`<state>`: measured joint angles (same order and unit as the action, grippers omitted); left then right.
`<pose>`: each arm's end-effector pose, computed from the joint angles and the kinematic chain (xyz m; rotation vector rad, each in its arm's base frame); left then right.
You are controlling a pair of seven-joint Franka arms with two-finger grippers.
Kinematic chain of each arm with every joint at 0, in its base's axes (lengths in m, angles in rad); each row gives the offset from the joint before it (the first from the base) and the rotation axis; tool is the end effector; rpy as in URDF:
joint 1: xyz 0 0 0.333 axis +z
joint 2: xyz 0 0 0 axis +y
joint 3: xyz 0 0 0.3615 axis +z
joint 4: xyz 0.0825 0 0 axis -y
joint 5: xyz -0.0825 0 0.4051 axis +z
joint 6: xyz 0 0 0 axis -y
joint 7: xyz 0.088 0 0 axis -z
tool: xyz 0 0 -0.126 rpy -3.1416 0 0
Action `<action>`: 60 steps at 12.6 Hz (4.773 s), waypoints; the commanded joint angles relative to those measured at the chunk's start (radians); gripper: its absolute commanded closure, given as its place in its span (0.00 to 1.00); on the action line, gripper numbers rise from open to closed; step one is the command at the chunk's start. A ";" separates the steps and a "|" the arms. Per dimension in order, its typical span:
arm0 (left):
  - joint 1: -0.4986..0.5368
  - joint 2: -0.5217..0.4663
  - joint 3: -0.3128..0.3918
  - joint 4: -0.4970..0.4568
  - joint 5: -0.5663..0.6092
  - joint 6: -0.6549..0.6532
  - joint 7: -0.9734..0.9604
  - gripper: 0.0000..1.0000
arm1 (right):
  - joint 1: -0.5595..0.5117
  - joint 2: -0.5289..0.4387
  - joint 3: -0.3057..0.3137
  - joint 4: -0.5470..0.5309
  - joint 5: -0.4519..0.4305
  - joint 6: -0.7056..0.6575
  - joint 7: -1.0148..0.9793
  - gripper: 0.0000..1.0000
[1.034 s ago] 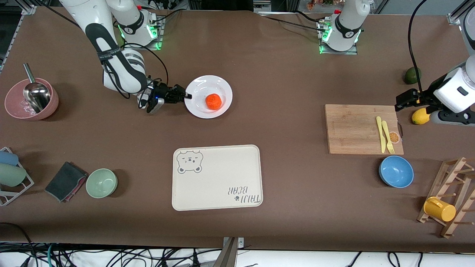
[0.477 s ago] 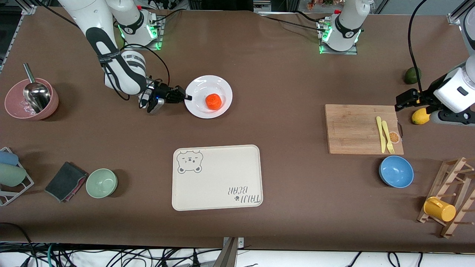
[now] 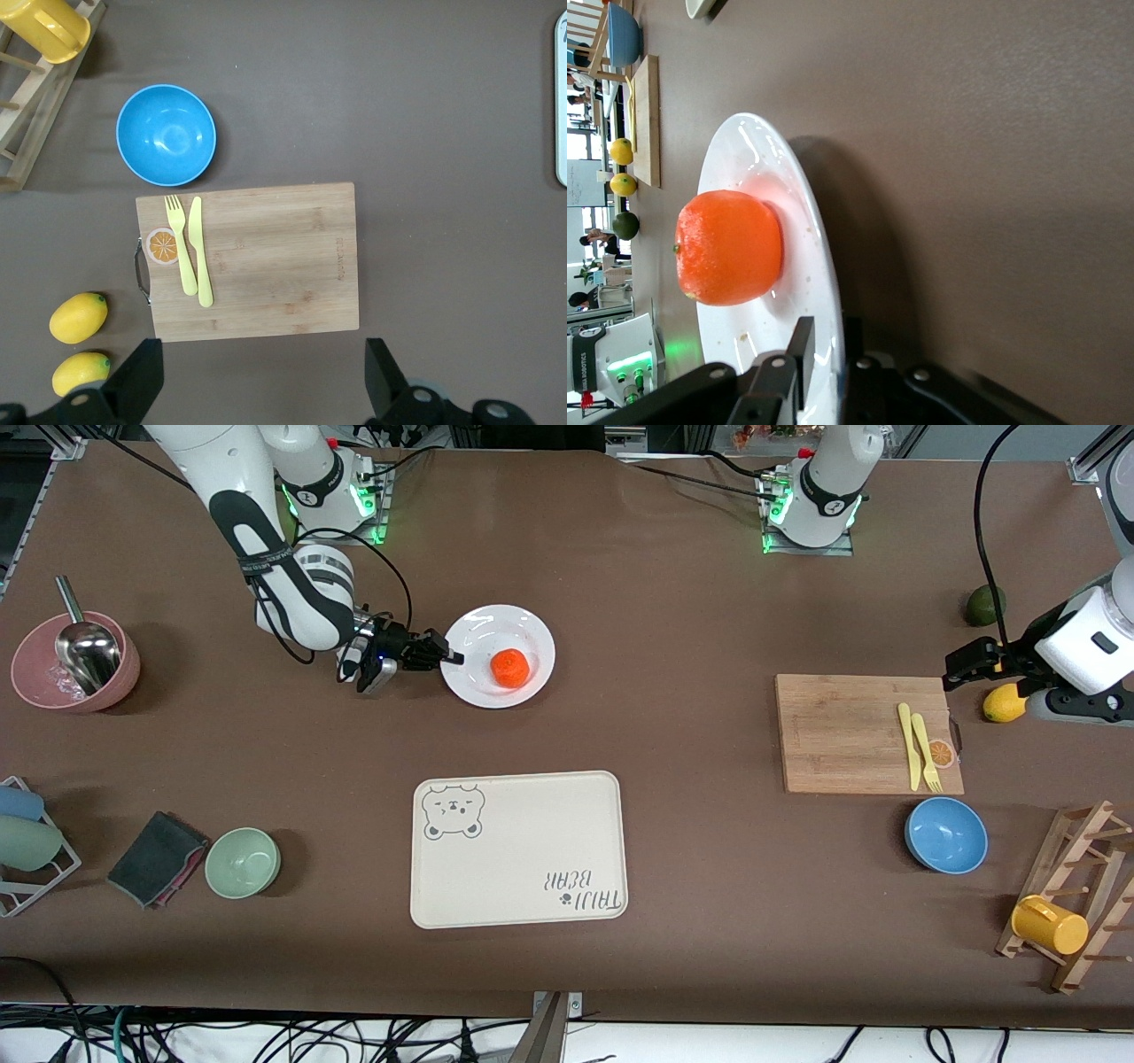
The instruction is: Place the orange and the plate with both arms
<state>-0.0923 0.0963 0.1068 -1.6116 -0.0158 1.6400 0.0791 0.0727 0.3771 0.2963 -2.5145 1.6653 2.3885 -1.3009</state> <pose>0.6086 0.0041 0.5799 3.1297 -0.0988 -0.1050 0.3916 0.1894 0.1298 -2.2254 -0.0820 -0.0143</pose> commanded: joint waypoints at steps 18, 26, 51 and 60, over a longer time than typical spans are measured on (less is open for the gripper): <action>-0.004 -0.007 -0.004 -0.002 0.014 -0.012 0.011 0.00 | -0.016 0.193 0.004 0.486 -0.028 0.008 0.389 1.00; -0.006 -0.007 -0.004 -0.001 0.016 -0.012 0.008 0.00 | -0.042 0.480 -0.011 0.914 -0.340 0.009 0.718 1.00; -0.004 -0.007 -0.006 -0.001 0.017 -0.012 0.007 0.00 | -0.062 0.476 -0.048 1.071 -0.803 -0.185 0.838 0.01; -0.006 -0.007 -0.006 -0.002 0.017 -0.012 0.007 0.00 | -0.065 0.134 -0.221 0.968 -1.260 -0.564 1.020 0.01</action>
<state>-0.0927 0.0973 0.1014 -1.6146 -0.0158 1.6374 0.0791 0.0094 0.6227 0.1104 -1.4718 0.4791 1.8880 -0.3058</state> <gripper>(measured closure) 0.000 0.004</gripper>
